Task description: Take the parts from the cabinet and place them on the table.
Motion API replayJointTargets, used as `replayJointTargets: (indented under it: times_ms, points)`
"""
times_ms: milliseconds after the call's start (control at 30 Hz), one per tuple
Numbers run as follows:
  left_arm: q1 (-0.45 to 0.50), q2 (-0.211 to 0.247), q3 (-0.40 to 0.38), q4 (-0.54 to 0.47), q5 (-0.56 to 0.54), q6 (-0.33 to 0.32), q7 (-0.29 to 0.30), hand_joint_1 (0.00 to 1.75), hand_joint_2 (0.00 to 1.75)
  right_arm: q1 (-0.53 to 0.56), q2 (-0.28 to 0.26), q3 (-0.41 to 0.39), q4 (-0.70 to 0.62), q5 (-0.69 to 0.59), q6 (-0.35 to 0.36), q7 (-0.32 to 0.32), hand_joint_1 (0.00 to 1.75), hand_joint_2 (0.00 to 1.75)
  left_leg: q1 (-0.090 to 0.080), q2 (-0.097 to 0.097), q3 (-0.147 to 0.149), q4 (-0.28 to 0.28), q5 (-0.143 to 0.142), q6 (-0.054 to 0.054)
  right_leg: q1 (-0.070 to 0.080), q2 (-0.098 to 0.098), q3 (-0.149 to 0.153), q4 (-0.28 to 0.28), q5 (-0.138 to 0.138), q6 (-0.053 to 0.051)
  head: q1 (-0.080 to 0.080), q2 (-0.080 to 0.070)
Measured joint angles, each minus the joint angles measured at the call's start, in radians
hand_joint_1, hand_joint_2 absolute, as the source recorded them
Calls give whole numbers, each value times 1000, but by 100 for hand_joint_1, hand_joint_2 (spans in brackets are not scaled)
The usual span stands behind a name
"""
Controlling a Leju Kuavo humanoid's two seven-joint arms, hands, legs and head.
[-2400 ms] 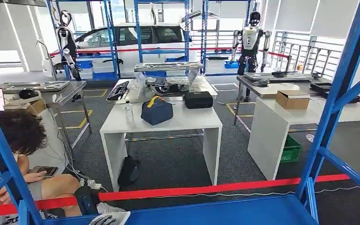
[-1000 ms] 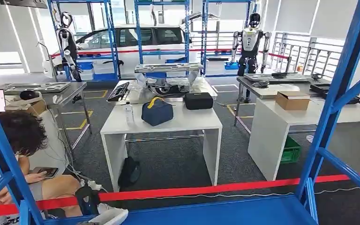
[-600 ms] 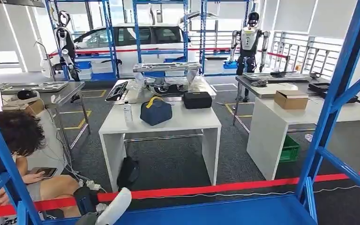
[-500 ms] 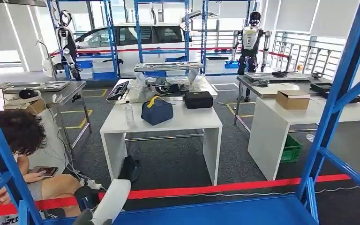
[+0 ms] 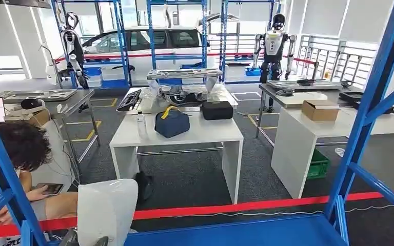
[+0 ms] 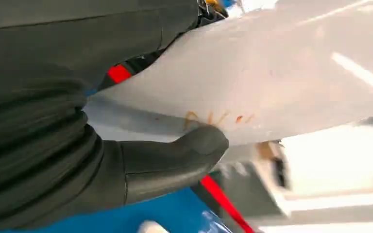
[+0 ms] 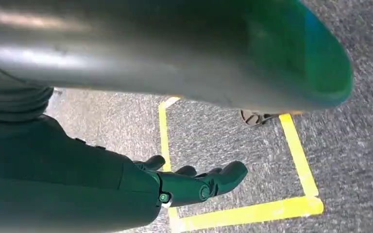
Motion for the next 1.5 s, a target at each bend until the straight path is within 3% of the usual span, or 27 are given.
replayJointTargets:
  times_ms: [100, 133, 200, 267, 300, 333, 367, 467, 533, 600, 667, 700, 767, 800, 833, 900, 967, 1000, 1033, 1100, 1133, 1167, 1233, 1300, 1333, 1433, 1500]
  points:
    - [31, 0, 0, -50, 67, -61, -16, 175, 175, -1, 0, 0, 0, 4, 1, 1, 0, 0, 4, 8, -10, 0, 6, -1, -8, 0, -80, 205, -128, 11, 1, 0]
    - [47, 1, 0, -65, 74, -70, -19, 175, 175, 1, 0, 0, 0, 4, 2, 1, 0, 0, 6, 11, -16, 3, 8, -4, -12, -1, -97, 255, -145, 17, 1, 0]
    - [72, 2, -4, -94, 93, -90, -26, 175, 175, 3, -1, 0, 0, 9, 2, 7, 0, 0, 15, 12, -32, 13, 14, -15, -22, -2, -59, 208, -106, 30, 0, 0]
    - [88, 3, -8, -126, 118, -108, -31, 175, 175, 2, -4, 0, 0, 13, 5, 8, 0, 0, 31, 11, -57, 36, 18, -33, -36, -6, 53, 21, -40, 49, 1, 0]
    - [96, 3, -8, -144, 134, -119, -32, 175, 175, -2, -3, 0, 0, 13, 5, 8, 0, 0, 32, 11, -66, 49, 18, -46, -31, -7, 67, -5, -56, 52, 1, 0]
    - [107, 5, -10, -161, 149, -127, -31, 175, 175, 1, 0, 0, 0, 13, 5, 6, 0, 0, 32, 9, -69, 56, 16, -57, -24, 2, 54, 12, -22, 38, 5, 0]
    - [111, 7, -10, -172, 159, -132, -33, 175, 175, 0, 0, 0, 0, 13, 5, 6, 0, 0, 28, 8, -71, 67, 16, -63, -27, 2, 50, 9, -40, 24, 4, 0]
    - [125, 13, -16, -199, 166, -137, -32, 175, 175, -2, -2, 0, 0, 13, 4, 6, 0, 0, 36, 6, -84, 60, 27, -86, -27, -1, 31, 22, -28, -12, 3, 0]
    - [133, 19, -18, -209, 168, -137, -31, 175, 175, -1, -2, 0, 0, 13, 5, 6, 0, 0, 36, 7, -107, 135, -76, -87, -25, -6, 12, 19, -8, -28, -1, 0]
    - [134, 21, -20, -216, 168, -137, -32, 175, 175, -1, -2, 0, 0, 13, 5, 4, 0, 0, 34, 6, -147, 288, -181, -90, -21, -8, -14, 21, 12, -32, -1, 0]
    - [141, 23, -20, -218, 168, -137, -31, 175, 175, 0, -2, 0, 0, 13, 5, 4, 0, 0, 33, 6, -148, 378, -211, -87, -14, -10, -38, 22, 32, -32, -1, 0]
    - [144, 24, -21, -219, 168, -137, -31, 175, 175, 0, -2, 0, 0, 13, 5, 4, 0, 0, 32, 6, -112, 354, -190, -81, -12, -9, -52, 22, 43, -31, -1, 0]
    - [144, 24, -21, -224, 169, -138, -31, 175, 175, 0, -2, 0, 0, 13, 5, 4, 0, 0, 27, 6, 9, 199, -146, -66, -10, -9, -74, 22, 62, -26, -1, 0]
    - [143, 25, -21, -228, 177, -144, -33, 175, 175, -2, -2, 0, 0, 13, 4, 4, 0, 0, 23, 4, 81, 108, -147, -58, -11, -8, -77, 24, 70, -23, -1, 0]
    - [142, 26, -22, -234, 189, -155, -36, 175, 175, 0, -2, 0, 0, 13, 4, 3, 0, 0, 15, 5, 117, 55, -171, -60, -8, -7, -83, 23, 76, -14, -2, 0]
    - [150, 29, -23, -249, 219, -178, -47, 175, 175, 1, -2, 0, 0, 19, 6, -3, 0, 0, 8, 4, 99, 55, -149, -57, -14, -7, -75, 12, 94, 0, -1, 0]
    - [169, 34, -25, -274, 221, -185, -52, 175, 175, 4, -1, 0, 0, 21, 14, -16, 0, 0, 8, 6, 91, 45, -130, -38, -14, -5, -76, -5, 113, 19, -1, 0]
    - [178, 35, -26, -285, 221, -185, -56, 175, 175, 7, -2, 0, 0, 21, 14, -21, 0, 0, 13, 14, 83, 39, -115, -27, -18, -4, -82, 11, 86, 19, -1, 0]
    - [186, 36, -26, -296, 218, -186, -59, 175, 175, 8, -2, 0, 0, 21, 14, -22, 0, 0, 12, 12, 72, 37, -105, -16, -15, -5, -92, 42, 31, 21, 1, 0]
    - [203, 39, -27, -309, 220, -189, -62, 175, 175, 9, -2, 0, 0, 23, 22, -20, 0, 0, 10, 13, 50, 37, -82, -10, -13, -5, -125, 175, -94, 24, 1, 0]
    - [208, 40, -27, -309, 221, -191, -65, 175, 175, 8, -2, 0, 0, 22, 25, -19, 0, 0, 7, 13, 34, 40, -68, -8, -11, -4, -137, 246, -128, 26, 2, 0]
    - [213, 42, -27, -309, 225, -193, -68, 175, 175, 8, -3, 0, 0, 22, 28, -23, 0, 0, 5, 13, 15, 42, -56, -8, -9, -4, -137, 291, -125, 25, 1, 0]
    - [218, 46, -27, -309, 229, -196, -74, 175, 175, 8, -5, 0, 0, 17, 33, -31, 0, 0, 3, 13, -19, 51, -36, -11, -4, -4, -79, 255, -61, 20, 1, 0]
    - [219, 48, -27, -310, 229, -197, -76, 175, 175, 6, -6, 0, 0, 16, 34, -35, 0, 0, 3, 13, -46, 62, -20, -17, 0, -5, 47, 97, -23, 11, 1, 0]
    - [222, 49, -27, -312, 224, -194, -76, 175, 175, 2, -8, 0, 0, 18, 39, -34, 0, 0, -1, 13, -57, 70, -13, -23, 7, -5, 112, -2, -68, 1, 2, 0]
    - [231, 52, -27, -312, 209, -183, -87, 175, 175, 3, -9, 0, 0, 18, 50, -39, 0, 0, 3, 16, -57, 65, 12, -40, 13, -3, 98, -16, -58, -17, -1, 0]
    - [232, 55, -28, -311, 203, -182, -94, 175, 175, 2, -8, -5, 0, 6, 45, -46, 0, 0, 4, 10, -70, 64, 18, -51, 2, -11, 80, -28, -28, -34, 1, -2]
